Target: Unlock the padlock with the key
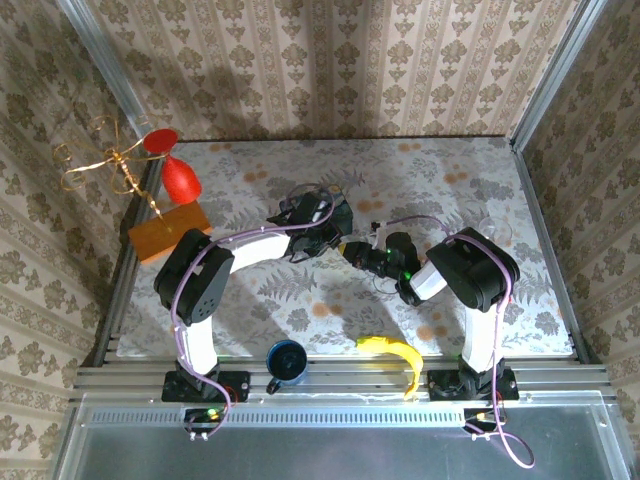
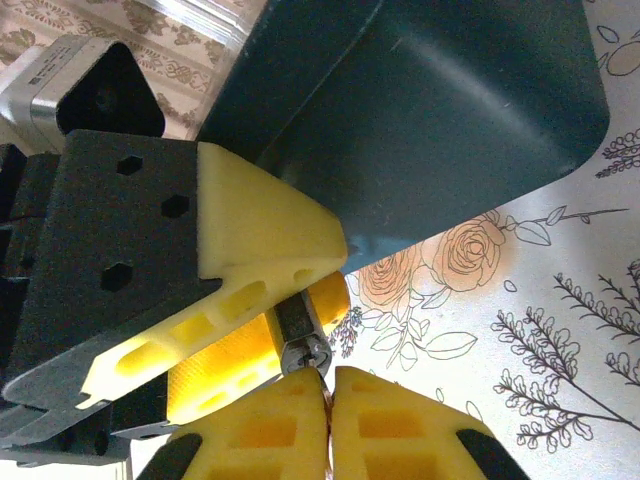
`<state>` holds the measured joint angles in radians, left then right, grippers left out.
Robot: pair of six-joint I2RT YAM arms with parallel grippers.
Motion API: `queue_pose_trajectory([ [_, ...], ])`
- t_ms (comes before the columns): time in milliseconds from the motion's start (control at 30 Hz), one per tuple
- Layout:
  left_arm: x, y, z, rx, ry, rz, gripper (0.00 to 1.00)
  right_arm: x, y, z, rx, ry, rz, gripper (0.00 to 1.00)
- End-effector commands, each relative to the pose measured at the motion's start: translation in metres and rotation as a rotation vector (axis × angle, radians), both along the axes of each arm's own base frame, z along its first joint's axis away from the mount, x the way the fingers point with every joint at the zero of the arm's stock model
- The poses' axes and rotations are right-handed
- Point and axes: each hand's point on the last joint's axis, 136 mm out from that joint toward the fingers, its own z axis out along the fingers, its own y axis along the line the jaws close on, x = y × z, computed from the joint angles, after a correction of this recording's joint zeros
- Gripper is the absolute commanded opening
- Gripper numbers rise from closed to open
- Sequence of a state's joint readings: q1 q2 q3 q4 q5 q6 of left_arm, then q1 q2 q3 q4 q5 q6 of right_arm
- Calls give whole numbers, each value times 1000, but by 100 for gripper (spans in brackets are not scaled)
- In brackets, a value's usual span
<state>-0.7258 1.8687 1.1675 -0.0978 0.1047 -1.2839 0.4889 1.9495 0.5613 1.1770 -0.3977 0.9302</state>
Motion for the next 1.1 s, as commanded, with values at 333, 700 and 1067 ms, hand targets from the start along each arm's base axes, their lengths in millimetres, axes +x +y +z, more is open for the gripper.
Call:
queue_pose_trajectory([
  [333,-12,-28,29,-108,-33,-92,0,12,6,21,89,55,-69,0],
  [700,-13,-37,25,-196,-29,-110,32,20,6,23,184,95,-115,0],
  [1067,-10,-28,22,-194,-43,-91,70,23,4,22,181,97,-137,0],
])
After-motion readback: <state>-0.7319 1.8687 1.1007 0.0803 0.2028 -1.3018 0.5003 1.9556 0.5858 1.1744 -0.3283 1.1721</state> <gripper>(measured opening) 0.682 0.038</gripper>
